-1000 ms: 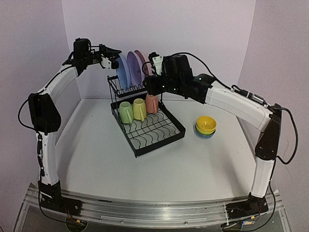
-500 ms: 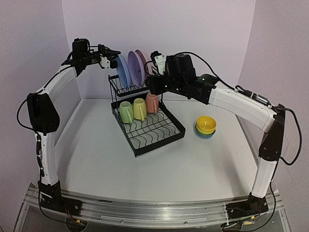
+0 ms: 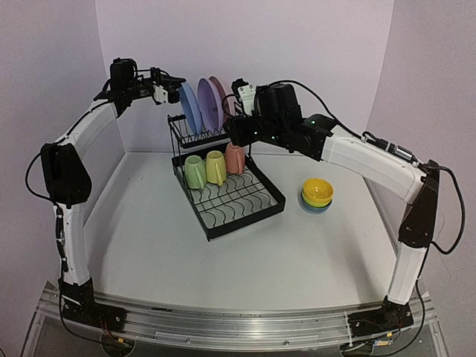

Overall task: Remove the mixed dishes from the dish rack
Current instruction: Pick up the plate from the dish rack, then place the plate at the center of the board.

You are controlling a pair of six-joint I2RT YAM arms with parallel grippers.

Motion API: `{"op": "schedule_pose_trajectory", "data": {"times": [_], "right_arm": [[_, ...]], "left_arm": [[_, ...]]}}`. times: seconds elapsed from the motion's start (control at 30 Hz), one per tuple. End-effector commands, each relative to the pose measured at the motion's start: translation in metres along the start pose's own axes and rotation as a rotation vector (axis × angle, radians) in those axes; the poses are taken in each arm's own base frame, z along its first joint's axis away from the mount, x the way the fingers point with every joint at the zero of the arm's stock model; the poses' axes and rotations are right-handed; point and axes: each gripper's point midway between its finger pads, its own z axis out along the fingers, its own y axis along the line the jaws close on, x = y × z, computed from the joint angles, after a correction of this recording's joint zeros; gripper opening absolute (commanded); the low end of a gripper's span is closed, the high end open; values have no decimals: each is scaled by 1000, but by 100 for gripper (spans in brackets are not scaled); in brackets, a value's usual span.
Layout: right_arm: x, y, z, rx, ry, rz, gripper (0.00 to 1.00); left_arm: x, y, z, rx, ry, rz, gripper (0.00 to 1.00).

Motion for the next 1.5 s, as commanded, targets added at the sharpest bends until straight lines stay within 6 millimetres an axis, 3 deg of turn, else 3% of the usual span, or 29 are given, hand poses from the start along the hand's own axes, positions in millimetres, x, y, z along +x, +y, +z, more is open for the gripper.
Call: {"op": "schedule_pose_trajectory", "data": {"times": [0.0,0.27,0.5,0.6,0.77,0.93,1.03,1.1,1.2,1.27,1.47], "right_arm": [[-30,-2,-20,-9,-84,17,59],[-30,-2,-21,-11,-84,16,59],[-30,-3,-23,-9,-85,16,59],[-30,-4,-24,-7,-85,22,59],[-29,-6,-25,2,-83,34,59],[-30,-9,-31,11,-88,42,59],[-30,-12,-34,17,-87,69,59],[-26,-12,-36,20,-80,82,59],[-20,-14,-37,29,-62,85,59],[-16,-16,-37,35,-53,88,60],[-9,-18,-39,43,-36,93,60]], "left_arm": [[-24,83,-18,-157,-16,161,0],[-25,96,-25,-171,-11,166,0],[-23,101,-43,-137,34,166,0],[-22,118,-53,-165,79,139,0],[-29,171,-82,-306,165,-55,0],[-19,196,-120,-408,362,-361,0],[-16,188,-146,-421,490,-624,0],[-17,172,-165,-428,583,-834,0],[-29,114,-182,-341,719,-1198,0],[-48,52,-191,-209,836,-1455,0],[-92,-108,-229,149,1073,-2072,0]]}}
